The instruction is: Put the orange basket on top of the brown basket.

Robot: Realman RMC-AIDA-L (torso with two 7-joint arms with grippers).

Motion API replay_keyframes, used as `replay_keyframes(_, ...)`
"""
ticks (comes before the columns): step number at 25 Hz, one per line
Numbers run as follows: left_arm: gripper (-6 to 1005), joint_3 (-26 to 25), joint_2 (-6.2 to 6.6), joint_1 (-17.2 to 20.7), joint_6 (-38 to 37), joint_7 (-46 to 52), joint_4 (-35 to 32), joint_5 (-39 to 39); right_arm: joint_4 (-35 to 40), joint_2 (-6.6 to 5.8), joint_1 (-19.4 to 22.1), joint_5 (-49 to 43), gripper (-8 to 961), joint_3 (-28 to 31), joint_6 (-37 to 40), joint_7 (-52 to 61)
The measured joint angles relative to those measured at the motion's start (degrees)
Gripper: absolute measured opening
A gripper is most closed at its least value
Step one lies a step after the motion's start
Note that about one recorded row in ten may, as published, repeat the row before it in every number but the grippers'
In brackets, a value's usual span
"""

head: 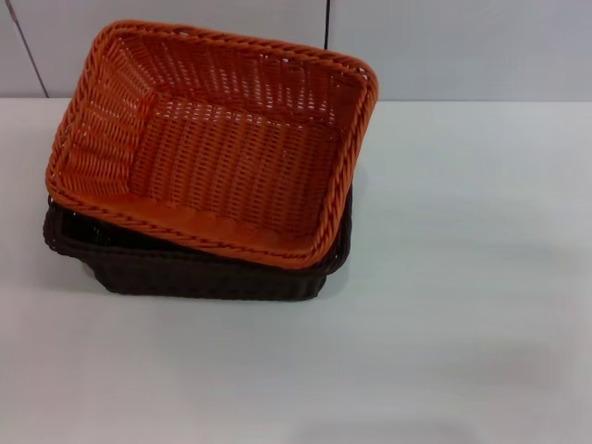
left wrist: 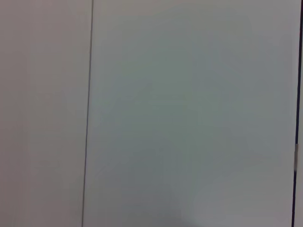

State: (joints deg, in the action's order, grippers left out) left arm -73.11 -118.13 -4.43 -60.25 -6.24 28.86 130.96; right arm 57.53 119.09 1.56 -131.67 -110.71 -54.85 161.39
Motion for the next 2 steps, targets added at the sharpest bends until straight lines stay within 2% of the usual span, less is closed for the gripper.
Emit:
replay_keyframes(1,788,-0.1,0.00,-0.1,0.0,0.0,-0.2,0.0,-4.7,-0.03,-1.7,2.4,806,-0.6,-4.0,3.0)
replay_keyframes(2,788,-0.2,0.01,-0.3,-0.1,0.0,-0.5,0.0,-4.7,-0.03,-1.7,2.4,806,-0.6,-4.0,3.0)
